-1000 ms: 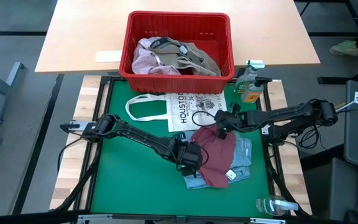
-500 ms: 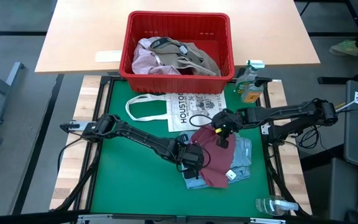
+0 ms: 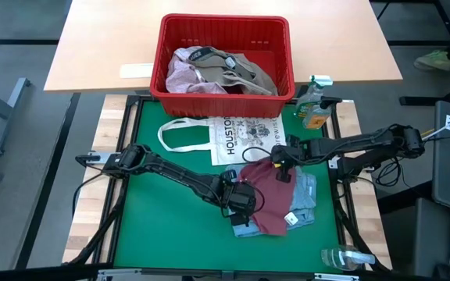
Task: Fold Laundry from Bin
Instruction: Fold the red underwear from the red laundry basket
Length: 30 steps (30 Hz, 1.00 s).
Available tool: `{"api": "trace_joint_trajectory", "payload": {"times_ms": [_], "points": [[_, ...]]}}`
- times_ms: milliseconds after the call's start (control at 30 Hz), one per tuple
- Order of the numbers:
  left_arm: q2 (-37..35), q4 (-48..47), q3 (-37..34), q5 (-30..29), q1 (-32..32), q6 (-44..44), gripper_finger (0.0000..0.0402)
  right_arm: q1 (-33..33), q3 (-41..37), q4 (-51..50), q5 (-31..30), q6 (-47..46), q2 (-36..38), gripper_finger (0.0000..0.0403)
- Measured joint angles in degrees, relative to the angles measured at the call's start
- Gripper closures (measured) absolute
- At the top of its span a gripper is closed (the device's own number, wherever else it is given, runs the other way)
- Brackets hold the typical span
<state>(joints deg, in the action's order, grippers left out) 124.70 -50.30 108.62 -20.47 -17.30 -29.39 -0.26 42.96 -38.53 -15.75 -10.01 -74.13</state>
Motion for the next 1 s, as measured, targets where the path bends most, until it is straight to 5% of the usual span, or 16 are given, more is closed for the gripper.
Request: {"api": "trace_joint_trajectory", "payload": {"times_ms": [500, 1000], "points": [[0.0, -0.09, 0.0, -0.23, 0.19, -0.02, 0.0276, -13.19, 0.0, 2.65, -0.05, -0.11, 0.0, 0.0399], [-3.51, -6.39, 0.09, -1.28, 3.67, 0.65, 0.0276, -13.65, 0.02, 2.24, 7.34, -0.19, 0.0, 0.04]]}}
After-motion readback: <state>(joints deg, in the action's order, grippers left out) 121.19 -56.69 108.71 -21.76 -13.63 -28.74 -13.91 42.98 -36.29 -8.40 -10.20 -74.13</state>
